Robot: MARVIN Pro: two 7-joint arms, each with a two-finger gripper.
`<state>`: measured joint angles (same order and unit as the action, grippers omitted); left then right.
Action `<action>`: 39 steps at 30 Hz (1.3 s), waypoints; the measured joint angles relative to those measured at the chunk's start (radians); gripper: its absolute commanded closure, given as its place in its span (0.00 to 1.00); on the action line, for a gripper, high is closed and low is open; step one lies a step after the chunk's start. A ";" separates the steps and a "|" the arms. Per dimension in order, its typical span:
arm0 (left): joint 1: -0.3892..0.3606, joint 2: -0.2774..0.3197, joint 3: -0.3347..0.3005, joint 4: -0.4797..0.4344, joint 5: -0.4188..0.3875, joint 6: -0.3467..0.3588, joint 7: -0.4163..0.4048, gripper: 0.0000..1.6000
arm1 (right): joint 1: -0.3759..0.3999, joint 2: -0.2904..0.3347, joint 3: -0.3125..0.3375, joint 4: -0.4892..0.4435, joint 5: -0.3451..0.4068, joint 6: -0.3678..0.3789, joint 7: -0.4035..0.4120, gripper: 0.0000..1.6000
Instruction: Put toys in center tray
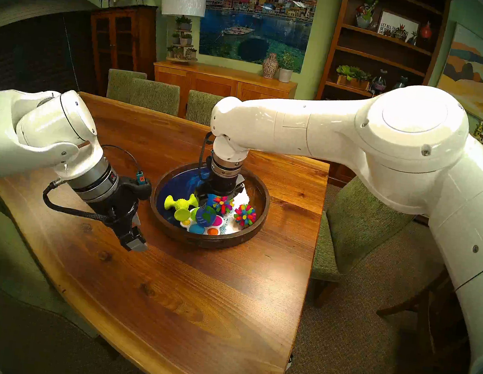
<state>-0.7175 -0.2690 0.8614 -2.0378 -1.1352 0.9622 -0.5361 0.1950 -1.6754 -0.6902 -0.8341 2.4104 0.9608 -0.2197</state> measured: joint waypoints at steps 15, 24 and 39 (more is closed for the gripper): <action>0.000 -0.001 0.001 0.000 -0.002 0.000 0.000 0.00 | 0.093 0.104 -0.012 -0.225 -0.014 0.000 0.035 0.00; 0.000 -0.001 0.003 0.000 -0.003 0.000 0.001 0.00 | 0.155 0.183 -0.013 -0.406 -0.013 0.000 0.029 0.00; 0.000 -0.003 0.006 0.000 -0.005 0.000 0.003 0.00 | 0.275 0.334 -0.057 -0.721 0.018 0.000 -0.018 0.00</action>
<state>-0.7174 -0.2721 0.8672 -2.0375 -1.1402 0.9622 -0.5329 0.4702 -1.3411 -0.7475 -1.5554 2.4280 0.9609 -0.2378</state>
